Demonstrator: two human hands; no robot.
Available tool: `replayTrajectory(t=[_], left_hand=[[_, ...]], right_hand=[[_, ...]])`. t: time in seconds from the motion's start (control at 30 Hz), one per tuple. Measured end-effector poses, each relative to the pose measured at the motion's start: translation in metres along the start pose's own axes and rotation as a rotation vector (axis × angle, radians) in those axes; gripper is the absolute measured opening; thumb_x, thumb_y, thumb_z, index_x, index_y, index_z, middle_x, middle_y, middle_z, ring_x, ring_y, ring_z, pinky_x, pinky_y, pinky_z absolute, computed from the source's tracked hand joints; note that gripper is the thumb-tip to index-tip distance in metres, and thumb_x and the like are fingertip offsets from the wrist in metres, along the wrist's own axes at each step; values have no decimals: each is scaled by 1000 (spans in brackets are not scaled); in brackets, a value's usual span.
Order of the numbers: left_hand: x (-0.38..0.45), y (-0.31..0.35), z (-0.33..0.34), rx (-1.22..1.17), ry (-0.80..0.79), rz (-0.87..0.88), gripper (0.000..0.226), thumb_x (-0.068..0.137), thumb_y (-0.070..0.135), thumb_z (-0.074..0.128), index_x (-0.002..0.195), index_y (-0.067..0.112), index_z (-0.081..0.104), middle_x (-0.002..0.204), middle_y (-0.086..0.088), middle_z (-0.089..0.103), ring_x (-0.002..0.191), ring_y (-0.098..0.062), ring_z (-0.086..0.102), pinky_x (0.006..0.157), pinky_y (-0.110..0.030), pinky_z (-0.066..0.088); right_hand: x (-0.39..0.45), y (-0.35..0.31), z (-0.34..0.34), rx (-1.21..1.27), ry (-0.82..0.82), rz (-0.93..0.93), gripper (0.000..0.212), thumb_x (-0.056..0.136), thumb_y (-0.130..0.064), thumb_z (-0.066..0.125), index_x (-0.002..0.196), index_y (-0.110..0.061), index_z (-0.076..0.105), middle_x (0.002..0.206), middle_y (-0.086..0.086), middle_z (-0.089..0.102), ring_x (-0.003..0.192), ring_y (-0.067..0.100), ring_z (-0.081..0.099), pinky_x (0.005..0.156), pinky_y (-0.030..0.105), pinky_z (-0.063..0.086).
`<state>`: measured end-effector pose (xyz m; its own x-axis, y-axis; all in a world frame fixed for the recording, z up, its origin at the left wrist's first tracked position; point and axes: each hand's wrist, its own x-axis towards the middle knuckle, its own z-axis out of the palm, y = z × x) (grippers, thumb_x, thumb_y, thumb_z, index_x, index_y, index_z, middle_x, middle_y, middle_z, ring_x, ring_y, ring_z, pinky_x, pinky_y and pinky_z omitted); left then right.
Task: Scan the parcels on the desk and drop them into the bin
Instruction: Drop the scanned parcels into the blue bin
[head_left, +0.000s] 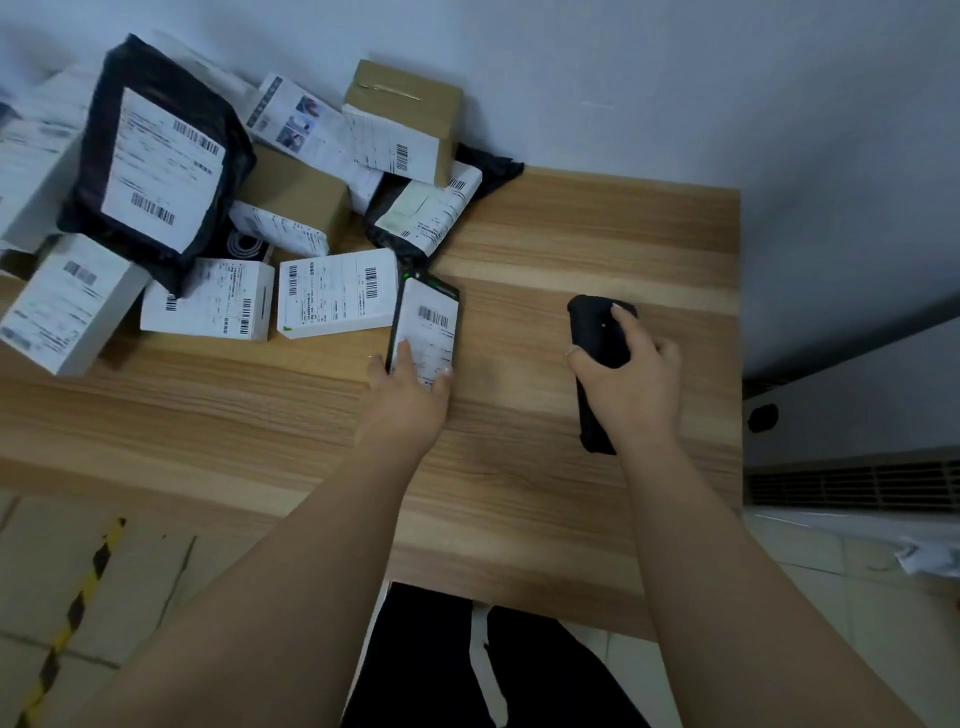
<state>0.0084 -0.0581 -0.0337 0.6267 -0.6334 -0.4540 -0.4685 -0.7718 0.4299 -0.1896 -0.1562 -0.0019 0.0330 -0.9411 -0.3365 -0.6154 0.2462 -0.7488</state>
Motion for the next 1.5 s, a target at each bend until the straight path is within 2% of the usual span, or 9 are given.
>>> replayTrajectory(t=[0.07,0.2,0.37,0.63,0.87,0.97,1.13,1.27,1.5], left_hand=[[5,-4,1,39,2,-35,93,92,62,50,157,18,2,161,-18,5,146,-39,15,117,-54,22],[11,-10,7,70,19,-88,117,82,62,66,156,15,-12,161,-18,2,148,-36,7,119,-53,17],[15,-5,17,158,89,-107,129,75,62,73,154,12,-15,160,-14,5,144,-35,15,115,-51,21],[27,4,26,312,124,-64,125,75,57,76,155,13,-9,157,-13,15,140,-35,24,112,-48,28],[33,6,25,232,68,-144,110,82,46,72,155,7,0,150,-14,22,134,-34,29,104,-47,36],[34,5,18,233,71,-101,102,79,40,74,153,6,12,145,-14,29,131,-35,33,101,-47,39],[29,13,-21,400,182,18,97,78,41,77,149,9,18,139,-15,34,126,-35,39,97,-46,41],[21,25,-80,517,310,87,102,79,44,77,152,9,14,144,-16,32,130,-36,36,103,-46,37],[-9,40,-199,768,595,193,102,82,38,74,155,13,8,146,-12,34,130,-34,39,108,-44,34]], right_hand=[[0,0,3,-8,-12,-6,69,86,-48,71,147,-47,39,141,-2,36,105,12,47,85,31,41],[2,1,9,-30,-34,-1,68,86,-47,70,147,-47,39,142,-3,35,105,12,48,84,32,41],[10,4,18,-59,-55,22,69,86,-47,71,147,-48,38,143,-3,34,104,13,46,82,33,41],[24,-3,28,-55,-45,-16,67,87,-45,71,147,-44,41,143,0,35,103,9,42,86,28,37],[30,-3,32,-102,-69,-81,69,85,-46,72,147,-44,41,143,-1,36,110,14,50,89,30,43],[22,-5,30,-161,-118,-157,70,84,-46,72,147,-43,42,143,-2,35,118,16,50,93,31,45],[4,-27,20,-310,-233,-295,69,84,-49,68,147,-48,39,144,-5,35,120,18,50,87,32,45],[-6,-71,8,-405,-300,-441,68,86,-51,65,148,-47,37,144,-3,36,121,22,50,82,33,43],[-39,-184,-27,-468,-349,-681,72,83,-55,64,148,-50,34,139,-1,38,119,25,54,91,35,48]])
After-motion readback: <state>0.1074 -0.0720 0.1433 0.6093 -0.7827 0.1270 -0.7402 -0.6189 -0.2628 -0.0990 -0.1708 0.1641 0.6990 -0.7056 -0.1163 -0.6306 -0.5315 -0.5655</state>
